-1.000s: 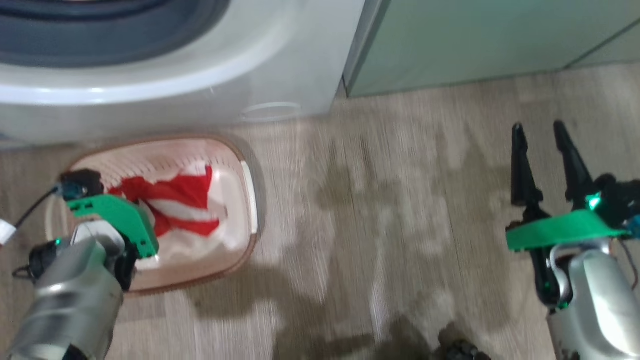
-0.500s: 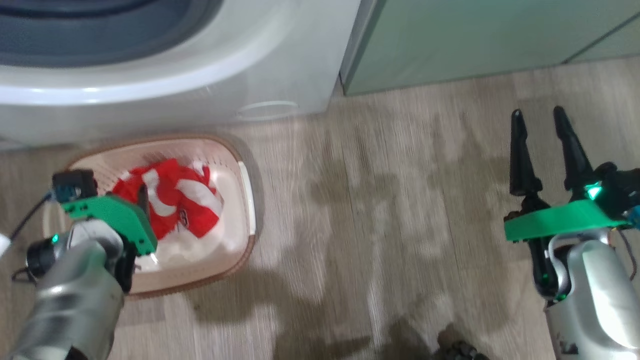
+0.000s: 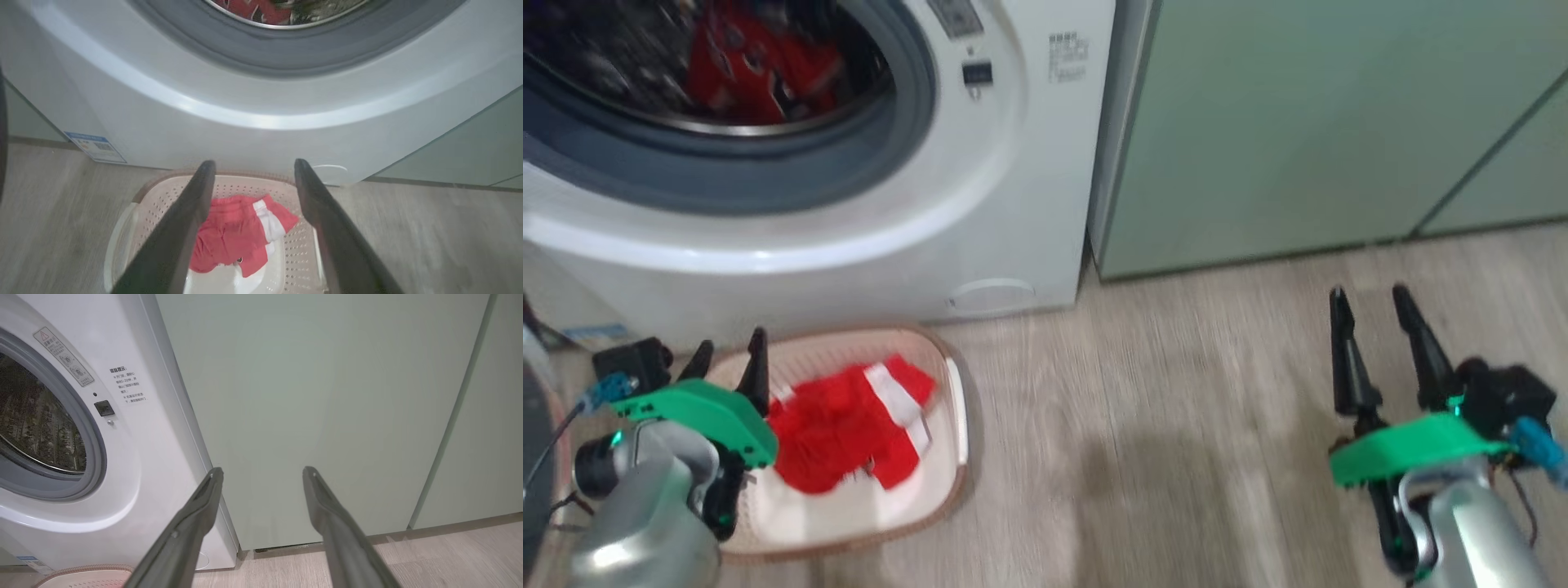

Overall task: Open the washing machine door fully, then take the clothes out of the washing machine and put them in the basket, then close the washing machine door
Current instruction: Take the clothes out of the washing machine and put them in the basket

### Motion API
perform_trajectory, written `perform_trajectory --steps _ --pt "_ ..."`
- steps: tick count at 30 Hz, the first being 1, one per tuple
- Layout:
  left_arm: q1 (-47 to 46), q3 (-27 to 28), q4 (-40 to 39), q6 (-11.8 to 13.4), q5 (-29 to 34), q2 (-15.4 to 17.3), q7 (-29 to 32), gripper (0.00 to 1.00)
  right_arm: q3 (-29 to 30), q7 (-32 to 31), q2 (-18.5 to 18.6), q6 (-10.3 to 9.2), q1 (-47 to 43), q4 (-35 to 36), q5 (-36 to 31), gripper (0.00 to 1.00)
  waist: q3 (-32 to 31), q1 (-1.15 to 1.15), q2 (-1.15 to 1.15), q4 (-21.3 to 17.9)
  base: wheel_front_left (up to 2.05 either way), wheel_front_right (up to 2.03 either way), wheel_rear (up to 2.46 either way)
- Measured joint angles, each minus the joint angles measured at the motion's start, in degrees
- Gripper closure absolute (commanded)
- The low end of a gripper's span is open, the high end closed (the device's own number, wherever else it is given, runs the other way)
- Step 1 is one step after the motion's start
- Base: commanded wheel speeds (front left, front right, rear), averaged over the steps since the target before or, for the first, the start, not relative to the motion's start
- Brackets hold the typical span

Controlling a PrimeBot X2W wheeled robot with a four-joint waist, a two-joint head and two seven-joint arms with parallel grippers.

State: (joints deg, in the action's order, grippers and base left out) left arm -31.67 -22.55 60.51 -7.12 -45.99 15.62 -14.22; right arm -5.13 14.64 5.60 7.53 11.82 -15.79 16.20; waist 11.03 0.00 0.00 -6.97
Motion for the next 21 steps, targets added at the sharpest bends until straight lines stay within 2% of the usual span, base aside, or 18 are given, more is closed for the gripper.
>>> perform_trajectory --steps 5,10,17,21 --pt "9.1 9.2 -13.8 0.0 6.8 0.3 -0.2 0.0 0.0 0.0 0.0 0.0 -3.7 -0.7 0.0 0.0 -5.7 0.0 0.0 0.6 0.0 0.0 0.0" --pt "19.1 18.1 -25.0 0.0 13.5 -1.3 -0.2 0.0 0.2 0.0 -0.2 0.0 -5.4 -0.7 0.0 0.0 -10.0 0.0 0.0 1.0 0.0 0.0 0.0" --pt "27.7 25.9 -34.6 0.0 19.5 -5.3 -0.2 0.0 0.2 0.0 -0.7 0.0 -8.0 -0.7 0.1 0.0 -13.4 0.0 0.0 1.1 0.0 0.0 0.0" --pt "30.7 28.3 -37.2 0.0 21.8 -6.7 -0.2 0.0 0.2 0.0 -0.9 0.0 -9.3 -0.7 0.4 0.0 -14.3 0.0 0.0 1.4 0.0 0.0 0.0"
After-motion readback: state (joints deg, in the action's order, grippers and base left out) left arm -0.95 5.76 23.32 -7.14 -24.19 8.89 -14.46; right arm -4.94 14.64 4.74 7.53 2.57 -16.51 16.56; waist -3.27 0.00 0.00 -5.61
